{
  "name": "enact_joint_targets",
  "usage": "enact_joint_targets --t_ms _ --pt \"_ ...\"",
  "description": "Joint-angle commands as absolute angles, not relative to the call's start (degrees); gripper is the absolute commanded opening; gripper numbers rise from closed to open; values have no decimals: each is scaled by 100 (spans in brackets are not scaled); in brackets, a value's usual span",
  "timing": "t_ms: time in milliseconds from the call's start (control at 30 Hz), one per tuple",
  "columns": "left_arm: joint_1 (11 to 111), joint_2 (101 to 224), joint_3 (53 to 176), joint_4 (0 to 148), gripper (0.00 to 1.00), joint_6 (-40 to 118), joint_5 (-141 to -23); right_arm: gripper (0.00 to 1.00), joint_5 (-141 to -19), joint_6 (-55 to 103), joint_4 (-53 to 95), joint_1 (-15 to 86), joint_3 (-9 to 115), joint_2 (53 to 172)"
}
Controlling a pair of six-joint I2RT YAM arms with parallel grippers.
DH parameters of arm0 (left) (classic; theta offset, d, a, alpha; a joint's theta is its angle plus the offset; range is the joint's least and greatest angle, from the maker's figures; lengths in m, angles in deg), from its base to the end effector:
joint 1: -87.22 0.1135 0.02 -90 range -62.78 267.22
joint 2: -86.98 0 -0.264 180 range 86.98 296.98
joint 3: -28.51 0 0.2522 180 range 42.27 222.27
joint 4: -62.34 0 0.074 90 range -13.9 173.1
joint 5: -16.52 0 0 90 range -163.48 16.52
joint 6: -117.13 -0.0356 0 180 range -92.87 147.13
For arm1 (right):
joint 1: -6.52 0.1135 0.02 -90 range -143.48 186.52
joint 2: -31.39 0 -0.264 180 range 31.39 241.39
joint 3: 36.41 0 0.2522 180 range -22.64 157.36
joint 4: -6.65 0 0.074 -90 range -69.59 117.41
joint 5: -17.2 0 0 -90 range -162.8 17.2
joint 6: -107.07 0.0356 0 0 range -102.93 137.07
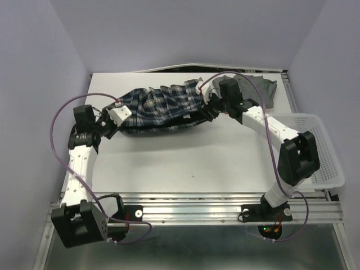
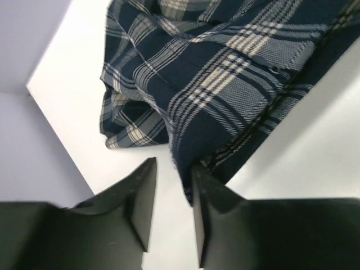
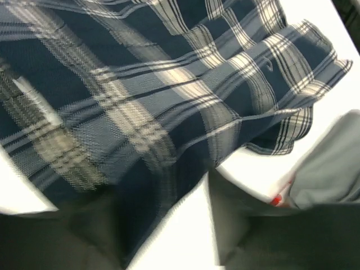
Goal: Fold and stack the skirts
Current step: Flatten the skirt out
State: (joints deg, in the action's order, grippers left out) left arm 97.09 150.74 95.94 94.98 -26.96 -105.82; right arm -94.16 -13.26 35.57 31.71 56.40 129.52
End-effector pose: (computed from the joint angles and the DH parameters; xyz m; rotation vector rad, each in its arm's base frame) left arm 0.2456 0.0234 0.3160 1.0514 1.6952 0.1302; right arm 0.3538 0.1807 0.2912 -1.1812 1.7875 0.3511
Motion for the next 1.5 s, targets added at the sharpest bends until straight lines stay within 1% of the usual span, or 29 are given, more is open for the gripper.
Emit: enact_joint_targets --t_ms 0,33,67,100,133,233,267,367,433,500,533,567,600,667,700,733,767,900,967,1000,1067,1100,1133,1167,1233,1267,1367,1400,1467 --pt "9873 14124 8835 10806 60 -4595 -10512 71 -10406 -2555 5236 3646 5005 12439" --pt "9873 13920 8745 10984 68 -4774 -10538 76 -10469 -2643 5423 3779 4891 12377" --pt "9873 13736 8666 11142 77 -4923 -10582 90 -10557 -2757 5547 3902 4794 12316" --pt "9873 13342 8535 11318 98 -5073 -10608 97 -10593 -2802 5705 4025 4628 12185" --pt "9873 13147 8481 11354 99 -5066 -10617 100 -10611 -2837 5767 4122 4583 12131" --pt "9873 12610 8419 11608 99 -5285 -10679 100 -10645 -2803 6110 4378 4801 12139" --pt "9873 12556 8515 11679 99 -5207 -10688 100 -10672 -2428 6224 4378 4959 12174" --pt "9873 12766 8814 11688 93 -4452 -10662 100 -10496 -2021 6234 4274 5618 12315" --pt "9873 13257 9200 11706 86 -4004 -10661 100 -10610 -1740 6085 3835 6082 12489" --pt "9873 13757 9517 11619 83 -3354 -10723 100 -10725 -1362 5935 3344 6505 12788" --pt "9873 14091 9622 11322 81 -2717 -10732 97 -10621 -1195 5917 3089 7038 13233" --pt "9873 14094 9623 11319 80 -2710 -10775 95 -10620 -1150 5917 3086 7322 13499" --pt "9873 14459 9719 11032 79 -2136 -10784 94 -10515 -1115 5917 2991 7603 13780" --pt "9838 15240 9990 10688 77 -1483 -10715 86 -10121 -1062 5926 2885 8409 14560" --pt "9829 15524 10149 10704 72 -1158 -10723 84 -10040 -1079 5926 2884 8632 14800" --pt "9803 15831 10299 10704 71 -954 -10706 82 -9944 -1053 5926 2884 8869 15037" --pt "9768 16382 10605 10739 65 -648 -10566 79 -9812 -897 5865 2884 9289 15492" --pt "9706 17343 11056 10898 58 -285 -10372 71 -9557 -772 6128 2884 10467 16635" --pt "9680 17617 11091 10906 57 -74 -10075 68 -9495 -850 6190 2884 10629 16902" --pt "9680 17879 11091 10854 56 -4 -9960 66 -9451 -903 6172 2884 10568 16955" --pt "9680 18162 11117 10810 53 146 -9555 63 -9424 -1026 6102 2884 9964 16895" --pt "9688 18459 11187 10757 47 199 -9441 62 -9442 -1088 6041 2884 9674 16816" --pt "9689 18584 11214 10679 47 260 -9292 61 -9459 -1123 6023 2936 9367 16728" --pt "9689 18846 11362 10565 47 295 -9116 58 -9503 -1193 5971 2989 8694 16492" --pt "9689 19102 11600 10415 45 375 -9010 55 -9600 -1238 5952 3077 8022 16210" --pt "9645 19252 11775 10388 45 392 -8992 52 -9643 -1246 5935 3147 7375 15922" --pt "9540 19981 12793 10405 42 410 -9000 51 -9994 -1115 5935 3533 6501 15454" --pt "9409 20383 13440 10492 42 410 -8983 51 -10248 -975 5926 3674 6028 15157" --pt "9215 20824 14190 10659 42 323 -8913 51 -10443 -790 5874 4201 5682 14892"
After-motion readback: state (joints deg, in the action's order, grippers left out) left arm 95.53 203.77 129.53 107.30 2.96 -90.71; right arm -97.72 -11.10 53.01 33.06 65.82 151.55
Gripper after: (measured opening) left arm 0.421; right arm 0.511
